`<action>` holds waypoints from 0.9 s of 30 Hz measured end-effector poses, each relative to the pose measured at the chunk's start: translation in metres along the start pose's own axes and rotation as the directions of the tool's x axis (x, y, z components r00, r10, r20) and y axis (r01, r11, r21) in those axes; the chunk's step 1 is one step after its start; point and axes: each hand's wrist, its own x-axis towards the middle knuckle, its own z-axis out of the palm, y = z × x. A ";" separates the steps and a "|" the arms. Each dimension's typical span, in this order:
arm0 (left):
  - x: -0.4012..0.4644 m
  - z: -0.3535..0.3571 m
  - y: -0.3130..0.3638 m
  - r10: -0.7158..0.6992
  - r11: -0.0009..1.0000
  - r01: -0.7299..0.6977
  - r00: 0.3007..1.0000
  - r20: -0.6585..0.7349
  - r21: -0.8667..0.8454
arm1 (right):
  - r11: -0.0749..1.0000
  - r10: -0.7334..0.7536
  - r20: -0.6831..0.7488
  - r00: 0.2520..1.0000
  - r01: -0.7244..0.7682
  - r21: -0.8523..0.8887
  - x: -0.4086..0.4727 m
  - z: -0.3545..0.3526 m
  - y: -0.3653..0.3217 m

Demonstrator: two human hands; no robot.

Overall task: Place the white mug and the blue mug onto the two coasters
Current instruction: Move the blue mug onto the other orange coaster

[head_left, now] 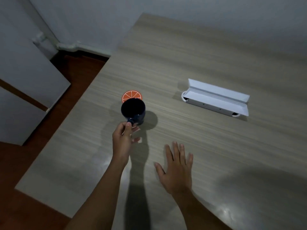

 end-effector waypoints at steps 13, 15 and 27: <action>0.091 0.020 0.010 0.068 0.996 -0.071 0.994 -0.081 -0.046 | 1.000 0.012 -0.008 1.000 -0.012 0.009 0.004 0.006 0.005; 0.100 0.020 0.015 0.064 0.996 -0.069 0.994 -0.093 -0.049 | 1.000 0.016 -0.008 1.000 -0.016 0.009 0.005 0.007 0.005; 0.123 0.023 0.016 0.040 0.998 -0.044 0.996 -0.086 -0.042 | 0.999 0.041 -0.011 0.999 -0.041 0.000 0.007 0.008 0.006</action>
